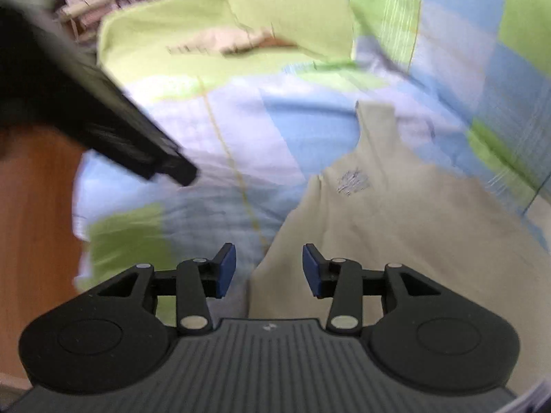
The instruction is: Fold clothes
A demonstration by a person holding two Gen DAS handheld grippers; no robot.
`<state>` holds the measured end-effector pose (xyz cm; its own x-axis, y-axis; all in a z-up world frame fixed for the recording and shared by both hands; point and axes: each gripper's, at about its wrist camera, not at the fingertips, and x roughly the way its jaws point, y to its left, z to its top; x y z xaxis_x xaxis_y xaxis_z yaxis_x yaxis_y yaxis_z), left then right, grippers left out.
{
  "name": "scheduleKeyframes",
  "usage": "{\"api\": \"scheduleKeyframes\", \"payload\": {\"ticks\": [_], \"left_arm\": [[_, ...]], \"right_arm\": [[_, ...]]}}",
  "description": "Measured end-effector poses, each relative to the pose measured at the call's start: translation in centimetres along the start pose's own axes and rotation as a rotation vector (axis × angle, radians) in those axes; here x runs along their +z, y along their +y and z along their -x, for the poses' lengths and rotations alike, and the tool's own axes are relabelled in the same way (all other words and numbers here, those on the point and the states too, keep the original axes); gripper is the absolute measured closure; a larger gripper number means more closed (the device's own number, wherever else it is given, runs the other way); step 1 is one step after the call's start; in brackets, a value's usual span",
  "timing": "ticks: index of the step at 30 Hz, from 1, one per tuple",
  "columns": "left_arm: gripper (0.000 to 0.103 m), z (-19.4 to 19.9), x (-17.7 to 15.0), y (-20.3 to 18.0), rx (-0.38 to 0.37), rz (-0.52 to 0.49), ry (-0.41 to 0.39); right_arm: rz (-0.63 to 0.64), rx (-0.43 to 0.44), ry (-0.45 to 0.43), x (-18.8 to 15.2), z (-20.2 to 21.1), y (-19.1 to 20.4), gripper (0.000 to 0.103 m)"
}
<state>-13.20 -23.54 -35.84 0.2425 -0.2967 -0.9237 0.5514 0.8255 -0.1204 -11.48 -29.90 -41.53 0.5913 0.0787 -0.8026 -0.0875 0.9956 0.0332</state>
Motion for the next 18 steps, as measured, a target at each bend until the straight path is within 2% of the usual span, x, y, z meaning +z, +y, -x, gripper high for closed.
{"api": "scheduleKeyframes", "payload": {"ticks": [1, 3, 6, 8, 12, 18], "left_arm": [[0.074, -0.3, 0.3, -0.1, -0.035, 0.007, -0.007], [0.073, -1.0, 0.8, -0.4, -0.088, 0.019, -0.016], [0.063, -3.1, 1.7, -1.6, -0.210, 0.066, 0.007], [0.062, -5.1, 2.1, -2.5, -0.280, 0.119, 0.034], [0.062, -7.9, 2.5, -3.2, -0.399, 0.243, 0.056], [0.062, -10.3, 2.5, -2.2, -0.462, 0.404, 0.056]], "right_arm": [[-0.086, 0.012, 0.005, 0.1, -0.2, -1.1, 0.101], [-0.318, 0.042, -0.036, 0.3, 0.9, -4.5, 0.101], [-0.580, 0.041, -0.093, -1.1, 2.5, -9.2, 0.100], [-0.727, 0.014, -0.068, -2.5, 2.4, -12.4, 0.098], [-0.838, 0.005, -0.009, -4.8, 1.7, -15.5, 0.090], [-0.792, -0.001, -0.021, -5.7, 2.0, -14.7, 0.072]]}}
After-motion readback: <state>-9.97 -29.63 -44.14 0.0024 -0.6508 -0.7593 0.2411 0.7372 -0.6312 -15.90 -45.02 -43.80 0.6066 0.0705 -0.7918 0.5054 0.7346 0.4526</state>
